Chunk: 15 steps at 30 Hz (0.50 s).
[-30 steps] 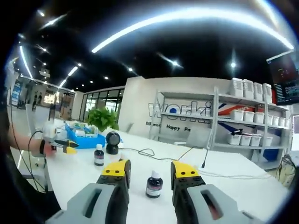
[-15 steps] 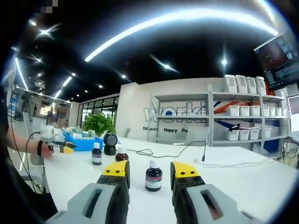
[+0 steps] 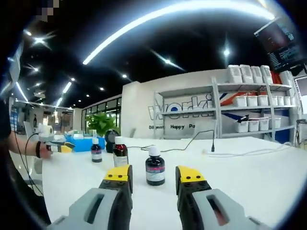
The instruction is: Rotate the medicine bottle to make it face forward pick up the medicine bottle inspect the drug traceability code place the medicine on the table
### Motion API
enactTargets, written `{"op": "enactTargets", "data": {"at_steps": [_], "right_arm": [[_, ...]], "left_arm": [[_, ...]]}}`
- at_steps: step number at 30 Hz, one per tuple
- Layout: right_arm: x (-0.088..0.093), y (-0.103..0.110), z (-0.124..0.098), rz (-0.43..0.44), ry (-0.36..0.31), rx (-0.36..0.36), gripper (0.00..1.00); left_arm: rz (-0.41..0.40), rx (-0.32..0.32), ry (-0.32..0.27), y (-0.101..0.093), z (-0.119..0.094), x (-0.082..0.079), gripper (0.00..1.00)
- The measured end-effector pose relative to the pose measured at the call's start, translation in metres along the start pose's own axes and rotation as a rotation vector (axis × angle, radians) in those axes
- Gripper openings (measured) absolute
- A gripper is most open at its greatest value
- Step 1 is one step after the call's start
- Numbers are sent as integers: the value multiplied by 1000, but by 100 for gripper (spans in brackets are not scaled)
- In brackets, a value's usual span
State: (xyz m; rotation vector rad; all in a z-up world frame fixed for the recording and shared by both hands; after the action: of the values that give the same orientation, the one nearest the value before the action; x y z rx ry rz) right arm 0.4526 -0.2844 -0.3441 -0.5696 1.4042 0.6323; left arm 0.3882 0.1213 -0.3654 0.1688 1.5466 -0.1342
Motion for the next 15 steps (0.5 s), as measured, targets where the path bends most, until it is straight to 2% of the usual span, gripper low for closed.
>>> {"op": "enactTargets", "data": {"at_steps": [1,2,3,4,5,12,15], "right_arm": [[5,1,3,6,-1,-9,31],[11,3,5,-3,43,-19,31],[8,2,6,-80,57,-18,30],[3,5,7,-82,27,-21,29],[3,9,8,-47,17,-36,29],[1,1,9,-54,7,-27,30],[3,1,7,-49,13,-29,29]], "left_arm": [[2,-4,-4,0,0,0,23],[3,-11,-10,2,0,-1,23],[5,-15,-13,3,0,-1,23],[10,-23,-13,5,0,-1,24],[17,-29,-15,6,1,-1,24],[11,-39,-22,8,2,-2,25],[52,-15,-4,1,3,3,24]]}}
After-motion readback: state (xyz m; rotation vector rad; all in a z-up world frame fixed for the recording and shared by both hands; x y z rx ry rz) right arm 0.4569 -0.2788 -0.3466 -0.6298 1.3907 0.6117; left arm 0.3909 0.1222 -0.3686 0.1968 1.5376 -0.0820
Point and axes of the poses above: the point that each gripper's makers call its tool centre point, and the gripper's own axes: z roughly forward along the fingers, y roughly to its left, x roughly out of its underside, the point moved 1 cm from there along -z, roughly backward along the fingers, and after that the axes turned 10 degrees about -x, right-handed, at the moved point
